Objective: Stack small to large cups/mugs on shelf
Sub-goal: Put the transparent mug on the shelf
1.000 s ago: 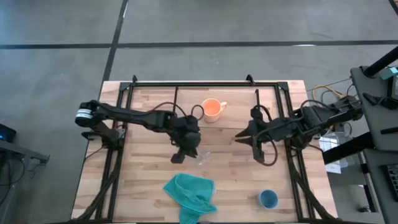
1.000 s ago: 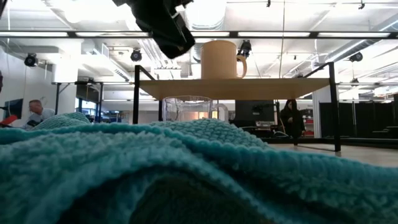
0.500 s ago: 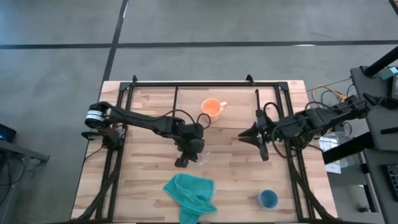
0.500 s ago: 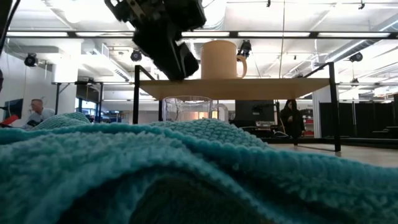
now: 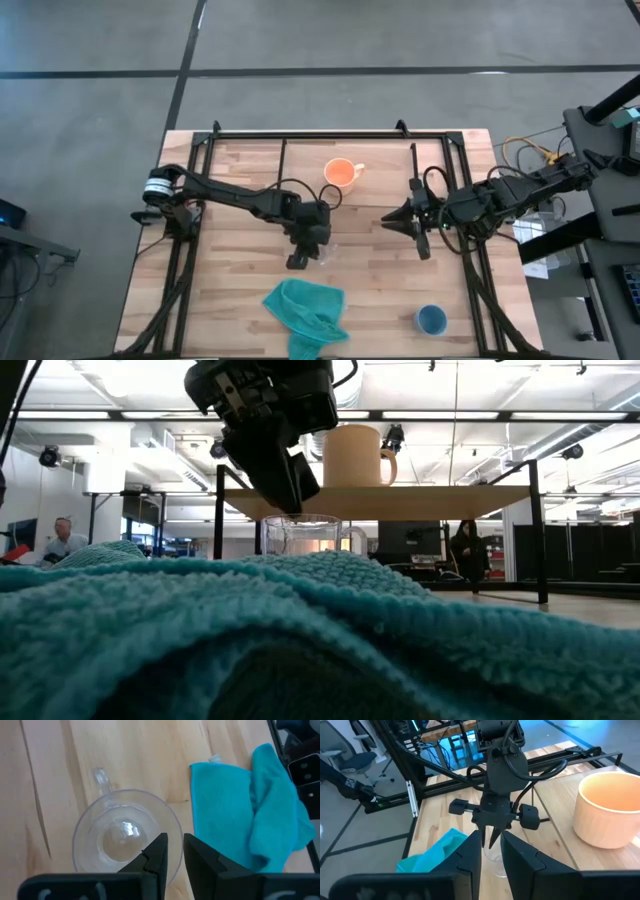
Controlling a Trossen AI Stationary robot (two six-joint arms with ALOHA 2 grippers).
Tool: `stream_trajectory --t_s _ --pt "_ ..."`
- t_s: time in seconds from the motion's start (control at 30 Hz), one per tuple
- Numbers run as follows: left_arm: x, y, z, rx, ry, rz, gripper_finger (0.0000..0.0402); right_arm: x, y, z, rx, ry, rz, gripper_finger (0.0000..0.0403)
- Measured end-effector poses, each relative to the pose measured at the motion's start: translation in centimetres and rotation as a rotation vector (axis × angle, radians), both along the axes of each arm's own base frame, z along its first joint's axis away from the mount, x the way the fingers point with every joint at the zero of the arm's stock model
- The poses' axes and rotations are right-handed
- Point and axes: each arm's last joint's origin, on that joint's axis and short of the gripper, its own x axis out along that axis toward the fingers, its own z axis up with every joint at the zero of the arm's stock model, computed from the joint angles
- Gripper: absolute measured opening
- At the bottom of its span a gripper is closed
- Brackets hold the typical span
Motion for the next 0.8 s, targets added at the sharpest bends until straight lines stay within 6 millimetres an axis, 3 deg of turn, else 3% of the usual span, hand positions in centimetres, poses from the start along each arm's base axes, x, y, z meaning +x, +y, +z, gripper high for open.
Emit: stream_trajectory --t_s 0.8 --pt "-0.1 -0.51 -0.16 -0.021 0.029 0.055 0.0048 0.03 0.02 0.13 -0.001 -0.003 0.003 0.0076"
